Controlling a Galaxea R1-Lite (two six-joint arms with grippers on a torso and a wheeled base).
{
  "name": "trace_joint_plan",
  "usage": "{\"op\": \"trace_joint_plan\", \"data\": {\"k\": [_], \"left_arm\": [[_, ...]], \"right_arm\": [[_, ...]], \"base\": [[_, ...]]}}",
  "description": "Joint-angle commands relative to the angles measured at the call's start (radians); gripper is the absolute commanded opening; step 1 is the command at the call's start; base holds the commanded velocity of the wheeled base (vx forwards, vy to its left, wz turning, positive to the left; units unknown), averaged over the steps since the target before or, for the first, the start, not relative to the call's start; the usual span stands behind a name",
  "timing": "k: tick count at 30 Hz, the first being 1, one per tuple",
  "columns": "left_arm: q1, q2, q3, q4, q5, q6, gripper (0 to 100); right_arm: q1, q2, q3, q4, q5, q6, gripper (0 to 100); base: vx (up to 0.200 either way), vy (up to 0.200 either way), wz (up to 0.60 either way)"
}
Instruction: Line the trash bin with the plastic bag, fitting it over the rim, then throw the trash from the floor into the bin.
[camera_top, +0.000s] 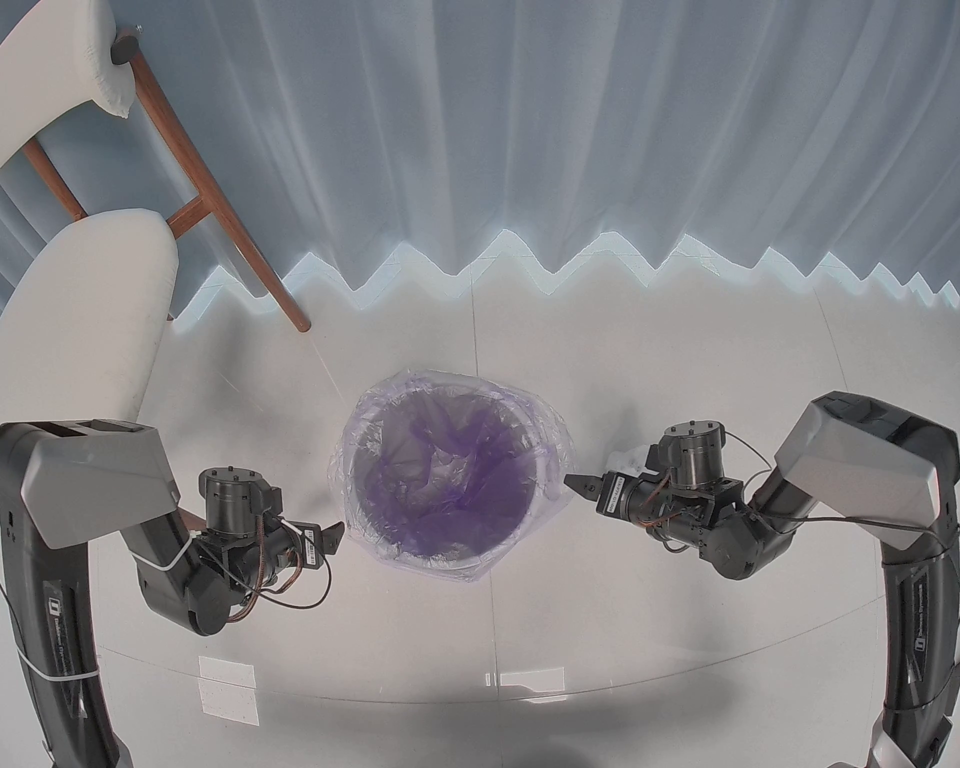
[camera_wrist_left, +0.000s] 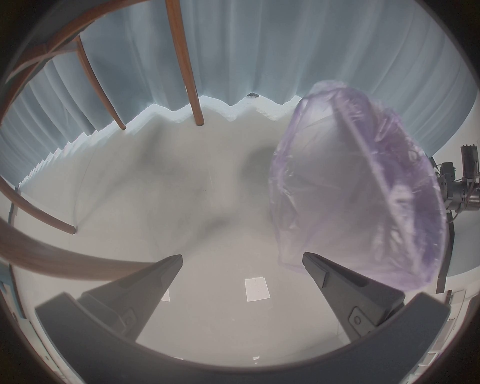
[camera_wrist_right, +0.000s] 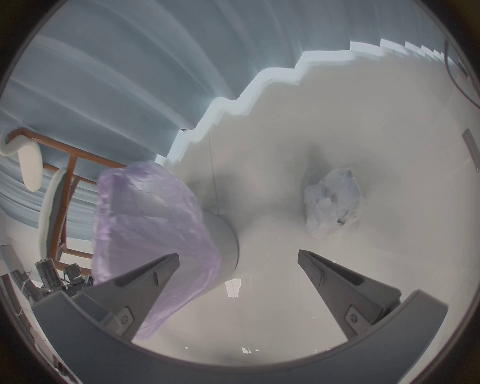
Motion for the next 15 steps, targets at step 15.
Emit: {"op": "trace_joint_plan", "data": {"k": [15], "left_arm": [[-0.034, -0.614, 0.333, -0.036, -0.005, -0.069, 100]], "right_arm": [[-0.170, -0.259, 0.371, -0.205, 0.064, -0.018, 100]], "base": [[0.000, 0.000, 0.00]]}}
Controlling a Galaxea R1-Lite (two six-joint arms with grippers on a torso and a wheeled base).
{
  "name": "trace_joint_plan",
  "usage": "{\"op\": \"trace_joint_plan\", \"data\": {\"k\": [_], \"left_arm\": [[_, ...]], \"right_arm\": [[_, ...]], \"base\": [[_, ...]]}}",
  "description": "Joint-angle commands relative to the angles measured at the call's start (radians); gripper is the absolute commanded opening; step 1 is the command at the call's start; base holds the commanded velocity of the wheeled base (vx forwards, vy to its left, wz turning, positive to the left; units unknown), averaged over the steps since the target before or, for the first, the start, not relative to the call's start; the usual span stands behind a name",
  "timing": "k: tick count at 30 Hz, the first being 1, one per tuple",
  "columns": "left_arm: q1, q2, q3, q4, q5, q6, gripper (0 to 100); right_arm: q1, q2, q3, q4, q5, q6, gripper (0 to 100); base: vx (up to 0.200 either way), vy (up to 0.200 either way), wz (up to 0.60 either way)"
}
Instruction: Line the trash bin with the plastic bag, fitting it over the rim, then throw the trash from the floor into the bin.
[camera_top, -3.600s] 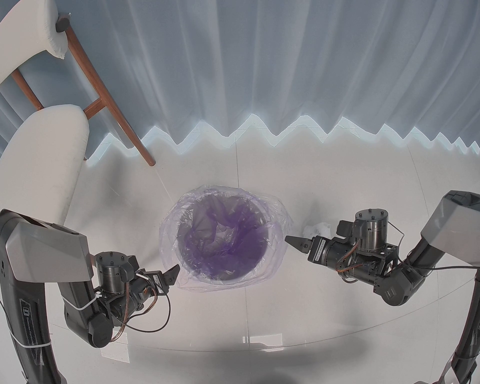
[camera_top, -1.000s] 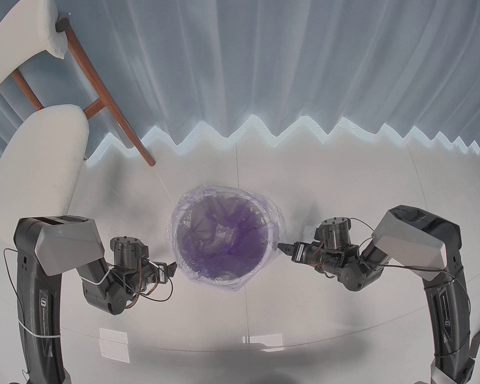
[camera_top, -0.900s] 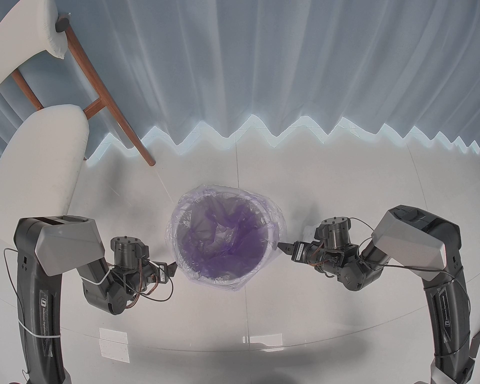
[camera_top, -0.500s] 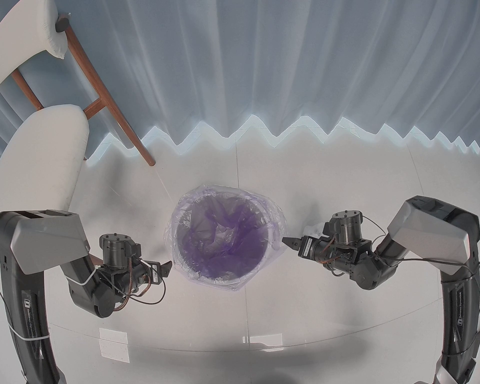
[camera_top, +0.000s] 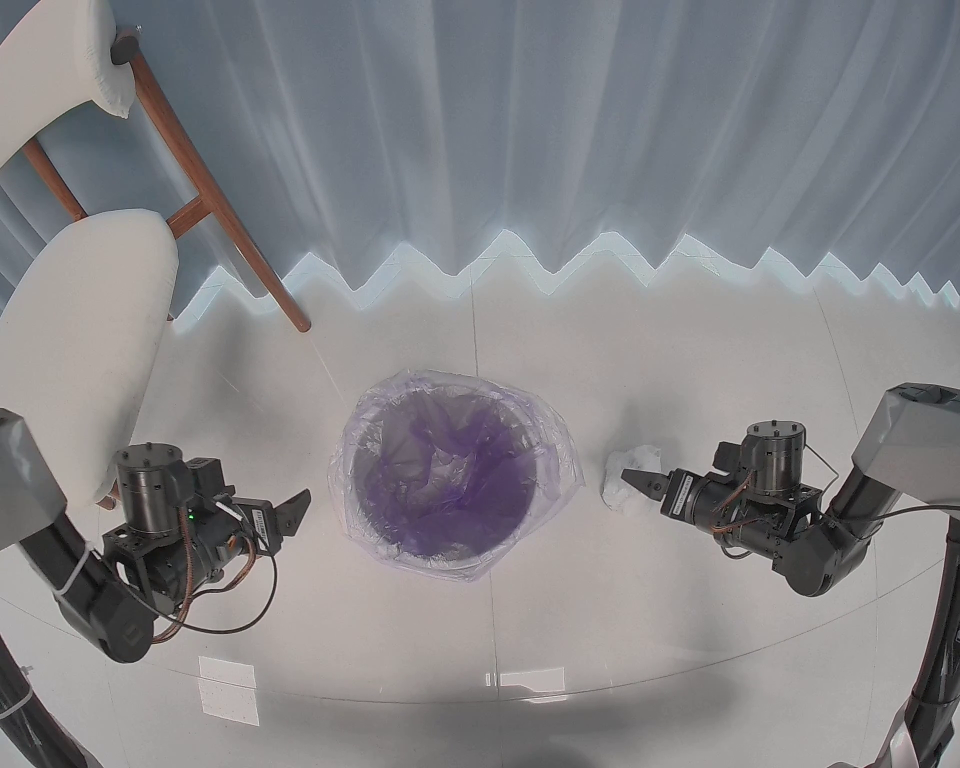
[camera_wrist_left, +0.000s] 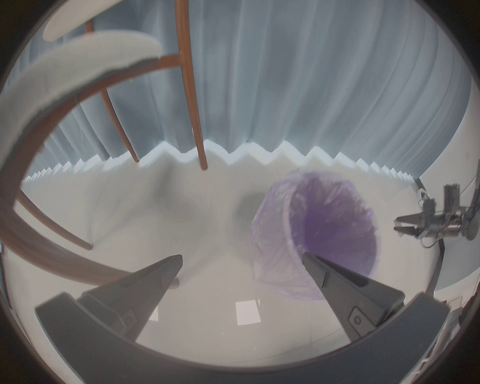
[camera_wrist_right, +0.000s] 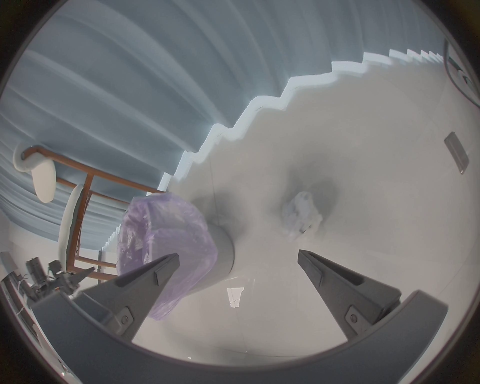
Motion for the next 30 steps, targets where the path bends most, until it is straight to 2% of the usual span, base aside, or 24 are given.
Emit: {"op": "trace_joint_plan", "data": {"k": [1, 6, 11, 15, 19, 20, 21, 23, 30], "left_arm": [[-0.011, -0.236, 0.077, -0.007, 0.002, -0.054, 100], [-0.005, -0.357, 0.113, -0.008, 0.004, -0.119, 100], [0.012, -0.485, 0.115, -0.008, 0.002, -0.137, 100], [0.027, -0.532, 0.132, -0.005, 0.004, -0.131, 100], [0.045, -0.588, 0.138, -0.013, 0.004, -0.108, 100], [0.047, -0.591, 0.138, -0.013, 0.004, -0.106, 100], [0.068, -0.612, 0.135, -0.014, 0.004, -0.093, 100], [0.107, -0.626, 0.136, -0.014, 0.004, -0.057, 100], [0.190, -0.689, 0.176, -0.014, 0.001, 0.006, 100]], "right_arm": [[-0.094, -0.032, 0.009, -0.008, 0.007, -0.017, 100], [-0.134, -0.028, -0.028, 0.077, 0.008, -0.050, 100], [-0.183, 0.020, -0.247, 0.368, 0.013, -0.076, 100], [-0.183, 0.104, -0.367, 0.491, 0.007, -0.114, 100], [-0.183, 0.189, -0.422, 0.512, 0.007, -0.238, 100], [-0.183, 0.192, -0.422, 0.512, 0.007, -0.244, 100], [-0.184, 0.224, -0.441, 0.512, 0.007, -0.295, 100], [-0.183, 0.259, -0.467, 0.515, 0.007, -0.330, 100], [-0.157, 0.357, -0.592, 0.519, -0.027, -0.361, 100]], "base": [[0.000, 0.000, 0.00], [0.000, 0.000, 0.00], [0.000, 0.000, 0.00], [0.000, 0.000, 0.00], [0.000, 0.000, 0.00], [0.000, 0.000, 0.00], [0.000, 0.000, 0.00], [0.000, 0.000, 0.00], [0.000, 0.000, 0.00]]}}
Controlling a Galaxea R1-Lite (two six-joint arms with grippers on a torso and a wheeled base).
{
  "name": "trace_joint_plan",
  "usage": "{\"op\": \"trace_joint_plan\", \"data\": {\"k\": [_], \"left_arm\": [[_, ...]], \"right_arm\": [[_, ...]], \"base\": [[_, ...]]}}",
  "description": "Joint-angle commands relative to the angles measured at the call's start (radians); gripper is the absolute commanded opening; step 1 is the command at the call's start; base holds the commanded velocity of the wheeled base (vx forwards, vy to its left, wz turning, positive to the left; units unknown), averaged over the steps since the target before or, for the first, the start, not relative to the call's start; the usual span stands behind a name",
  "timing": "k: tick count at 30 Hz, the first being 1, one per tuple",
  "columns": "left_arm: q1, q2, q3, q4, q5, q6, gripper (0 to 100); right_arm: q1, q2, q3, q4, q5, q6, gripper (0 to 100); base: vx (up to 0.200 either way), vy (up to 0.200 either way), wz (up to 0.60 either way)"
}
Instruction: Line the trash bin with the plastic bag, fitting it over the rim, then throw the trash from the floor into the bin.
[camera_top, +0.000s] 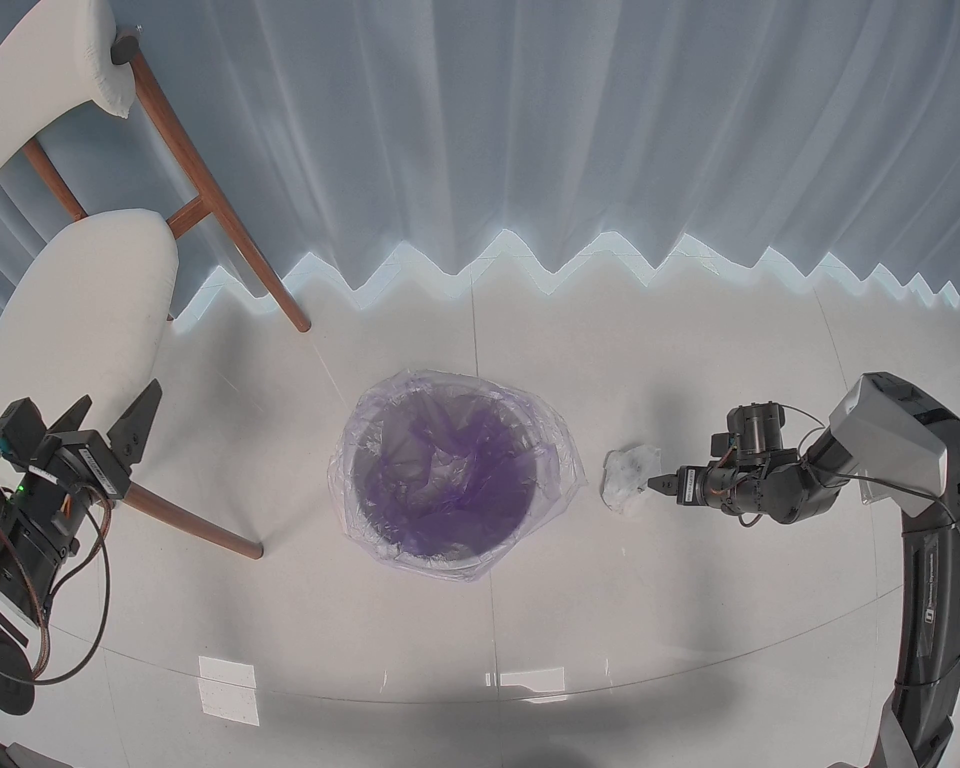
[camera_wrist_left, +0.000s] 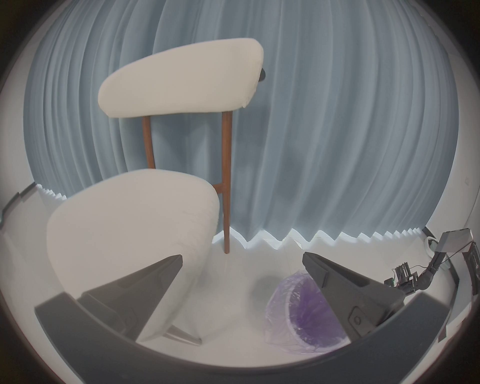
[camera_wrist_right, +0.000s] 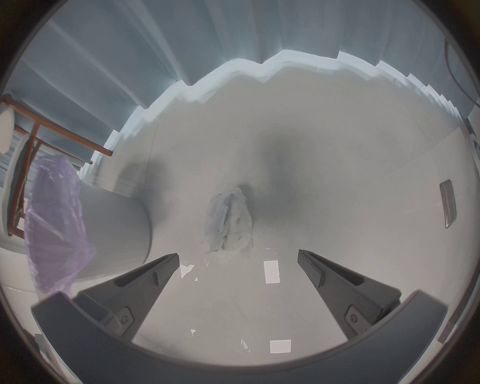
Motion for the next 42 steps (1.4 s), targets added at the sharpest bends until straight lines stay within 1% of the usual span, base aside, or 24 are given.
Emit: {"op": "trace_joint_plan", "data": {"k": [1, 2, 3, 6, 8, 10, 15, 20, 24, 25, 29, 32, 35, 42], "left_arm": [[0.072, -0.089, 0.029, -0.001, -0.001, 0.018, 100], [0.074, -0.092, 0.029, -0.001, -0.001, 0.018, 100], [0.094, -0.109, 0.029, 0.002, -0.001, 0.016, 100], [0.100, -0.130, 0.029, 0.011, -0.001, 0.015, 100], [0.100, -0.162, 0.043, 0.015, 0.001, 0.018, 100], [0.104, -0.190, 0.077, 0.015, -0.001, 0.047, 100], [0.117, -0.227, 0.104, 0.018, -0.002, 0.059, 100], [0.118, -0.250, 0.129, 0.029, -0.005, 0.065, 100], [0.121, -0.268, 0.144, 0.029, -0.005, 0.065, 100], [0.124, -0.271, 0.146, 0.031, -0.005, 0.065, 100], [0.132, -0.284, 0.152, 0.035, -0.007, 0.067, 100], [0.123, -0.324, 0.164, 0.074, -0.007, 0.085, 100], [0.104, -0.390, 0.181, 0.141, -0.007, 0.088, 100], [0.101, -0.549, 0.173, 0.374, -0.005, 0.102, 100]], "right_arm": [[0.025, 0.119, -0.103, 0.003, -0.021, -0.010, 100], [0.025, 0.121, -0.106, 0.003, -0.021, -0.010, 100], [0.029, 0.137, -0.134, 0.005, -0.024, -0.010, 100], [0.040, 0.147, -0.153, 0.008, -0.026, -0.010, 100], [0.049, 0.153, -0.182, 0.034, -0.026, -0.010, 100], [0.060, 0.159, -0.220, 0.074, -0.027, -0.009, 100], [0.066, 0.196, -0.304, 0.087, -0.038, -0.010, 100], [0.066, 0.222, -0.373, 0.153, -0.041, -0.010, 100], [0.066, 0.268, -0.439, 0.161, -0.042, -0.012, 100], [0.066, 0.280, -0.462, 0.163, -0.044, -0.012, 0], [0.066, 0.306, -0.513, 0.167, -0.056, -0.012, 0], [0.066, 0.314, -0.530, 0.173, -0.058, -0.013, 0], [0.066, 0.326, -0.541, 0.167, -0.061, -0.015, 0], [0.065, 0.280, -0.533, 0.164, -0.061, -0.004, 0]], "base": [[0.000, 0.000, 0.00], [0.000, 0.000, 0.00], [0.000, 0.000, 0.00], [0.000, 0.000, 0.00], [0.000, 0.000, 0.00], [0.000, 0.000, 0.00], [0.000, 0.000, 0.00], [0.000, 0.000, 0.00], [0.000, 0.000, 0.00], [0.000, 0.000, 0.00], [0.000, 0.000, 0.00], [0.000, 0.000, 0.00], [0.000, 0.000, 0.00], [0.000, 0.000, 0.00]]}}
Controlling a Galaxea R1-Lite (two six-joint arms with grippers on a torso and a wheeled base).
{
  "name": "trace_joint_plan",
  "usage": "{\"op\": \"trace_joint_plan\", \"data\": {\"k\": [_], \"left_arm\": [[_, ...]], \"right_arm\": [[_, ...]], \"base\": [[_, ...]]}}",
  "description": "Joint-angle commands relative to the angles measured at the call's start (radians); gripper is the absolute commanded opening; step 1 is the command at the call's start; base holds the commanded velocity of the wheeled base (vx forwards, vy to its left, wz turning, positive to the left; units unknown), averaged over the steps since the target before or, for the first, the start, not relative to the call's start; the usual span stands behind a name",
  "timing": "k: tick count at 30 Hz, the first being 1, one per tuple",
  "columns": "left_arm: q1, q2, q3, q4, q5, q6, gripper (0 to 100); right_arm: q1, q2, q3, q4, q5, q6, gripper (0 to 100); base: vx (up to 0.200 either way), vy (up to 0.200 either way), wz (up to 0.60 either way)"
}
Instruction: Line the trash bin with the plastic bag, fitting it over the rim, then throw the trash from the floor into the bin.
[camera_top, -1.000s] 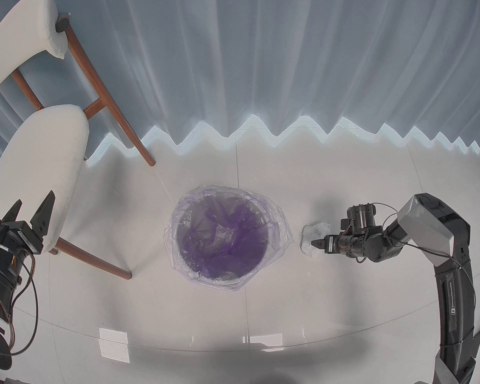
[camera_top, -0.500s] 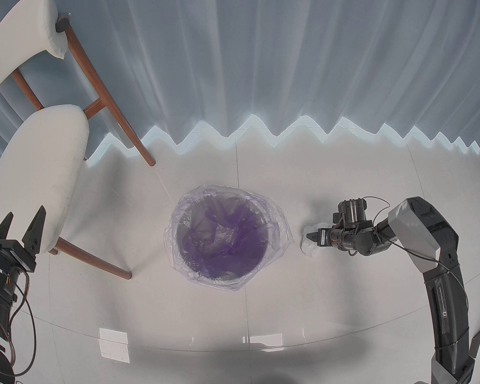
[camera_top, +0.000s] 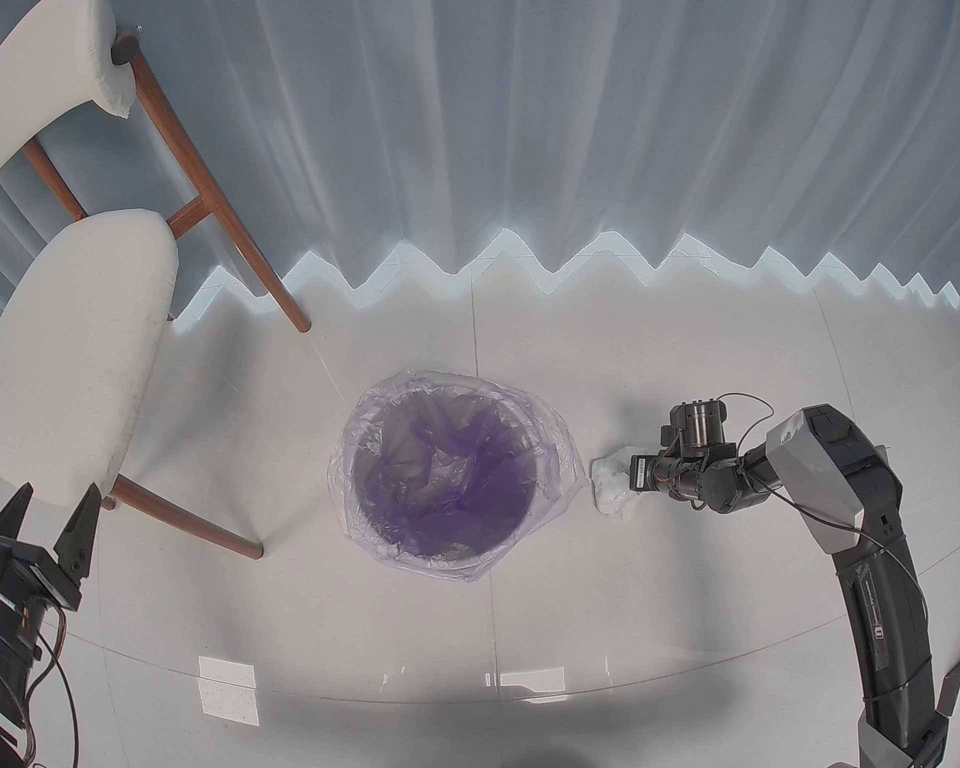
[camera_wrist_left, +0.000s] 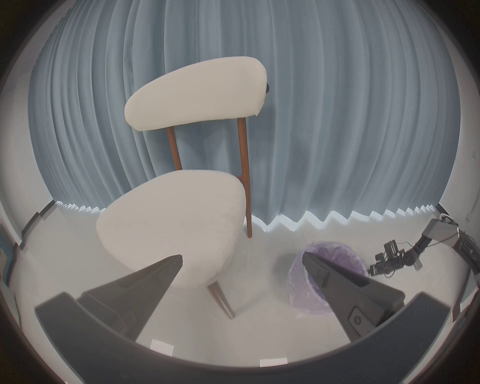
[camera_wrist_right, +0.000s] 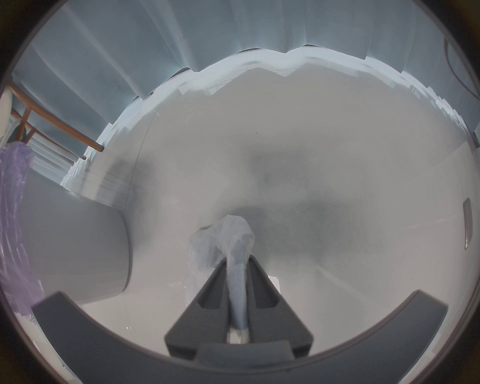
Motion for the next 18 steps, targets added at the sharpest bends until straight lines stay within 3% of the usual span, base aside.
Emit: {"op": "trace_joint_plan", "data": {"k": [1, 14, 18], "left_arm": [[-0.006, -0.154, 0.001, 0.107, 0.003, 0.012, 100], [-0.012, -0.338, 0.007, 0.364, 0.001, 0.018, 100], [-0.014, -0.378, 0.015, 0.425, 0.001, 0.019, 100]], "right_arm": [[-0.003, -0.056, 0.008, 0.004, 0.000, 0.011, 0], [-0.041, -0.443, 0.249, 0.001, 0.067, 0.040, 0], [-0.035, -0.610, 0.356, 0.005, 0.096, 0.108, 0]], "base": [[0.000, 0.000, 0.00], [0.000, 0.000, 0.00], [0.000, 0.000, 0.00]]}}
